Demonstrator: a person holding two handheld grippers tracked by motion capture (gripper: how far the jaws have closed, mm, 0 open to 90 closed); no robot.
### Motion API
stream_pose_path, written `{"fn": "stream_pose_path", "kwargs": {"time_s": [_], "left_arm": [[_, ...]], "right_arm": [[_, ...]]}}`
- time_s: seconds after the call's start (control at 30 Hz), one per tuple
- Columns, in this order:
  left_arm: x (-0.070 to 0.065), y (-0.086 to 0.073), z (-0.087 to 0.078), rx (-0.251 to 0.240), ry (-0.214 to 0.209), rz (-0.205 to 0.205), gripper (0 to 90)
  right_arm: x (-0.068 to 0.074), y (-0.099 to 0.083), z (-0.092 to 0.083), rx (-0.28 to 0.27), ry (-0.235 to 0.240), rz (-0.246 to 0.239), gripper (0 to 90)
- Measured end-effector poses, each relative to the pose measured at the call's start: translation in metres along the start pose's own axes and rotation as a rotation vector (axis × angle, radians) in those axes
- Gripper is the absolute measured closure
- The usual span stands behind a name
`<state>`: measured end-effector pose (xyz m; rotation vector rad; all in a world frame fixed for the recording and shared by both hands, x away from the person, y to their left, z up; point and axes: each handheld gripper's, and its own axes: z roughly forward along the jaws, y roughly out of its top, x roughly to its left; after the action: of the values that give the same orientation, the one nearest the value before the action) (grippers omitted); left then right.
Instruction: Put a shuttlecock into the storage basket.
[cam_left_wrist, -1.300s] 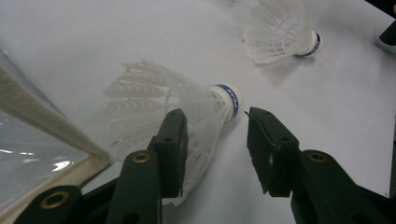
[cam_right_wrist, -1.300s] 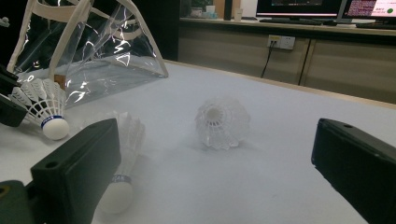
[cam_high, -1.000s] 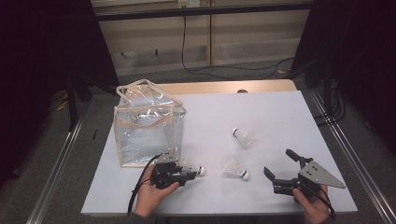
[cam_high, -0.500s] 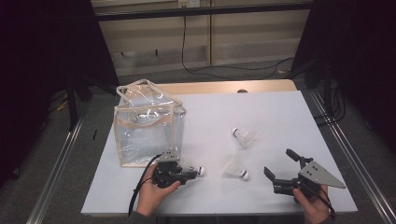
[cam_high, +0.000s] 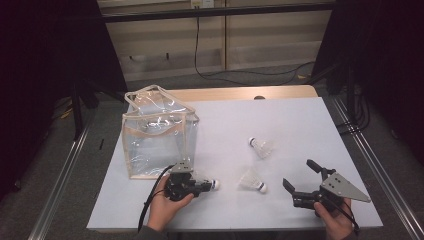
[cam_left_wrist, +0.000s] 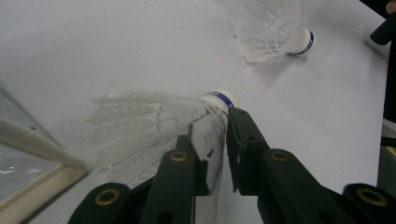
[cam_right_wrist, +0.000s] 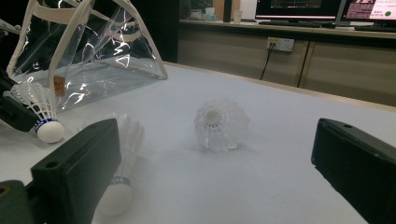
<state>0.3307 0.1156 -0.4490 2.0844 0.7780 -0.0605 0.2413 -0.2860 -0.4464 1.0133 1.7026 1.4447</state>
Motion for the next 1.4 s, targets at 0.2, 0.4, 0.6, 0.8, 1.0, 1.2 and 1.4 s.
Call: {"fn": "stream_pose_path", "kwargs": {"time_s": [0.2,0.4,0.6,0.8,1.0,1.2,1.4], "left_arm": [[0.000,0.000,0.000,0.004,-0.002,-0.010,82.7],[0.000,0.001,0.000,0.004,-0.006,-0.010,83.6],[-0.001,0.002,0.000,0.007,-0.010,-0.005,85.2],[-0.003,0.003,-0.001,0.007,-0.008,-0.007,85.6],[-0.004,0.004,-0.002,0.007,-0.013,-0.006,85.8],[-0.006,0.006,-0.004,0.006,-0.017,-0.008,86.1],[-0.007,0.011,-0.006,-0.004,-0.017,-0.005,86.2]], "right_arm": [[0.000,0.000,0.000,0.000,-0.001,-0.001,1.2],[0.000,0.000,0.000,-0.001,-0.001,-0.001,1.2],[0.000,0.000,0.000,-0.003,0.000,-0.001,1.2],[0.000,0.000,0.000,-0.002,0.006,-0.002,1.2],[0.000,0.000,0.000,-0.006,0.002,0.001,1.2],[0.000,0.000,0.000,-0.005,0.004,-0.001,1.2],[0.000,0.000,0.000,-0.005,0.007,0.001,1.2]]}}
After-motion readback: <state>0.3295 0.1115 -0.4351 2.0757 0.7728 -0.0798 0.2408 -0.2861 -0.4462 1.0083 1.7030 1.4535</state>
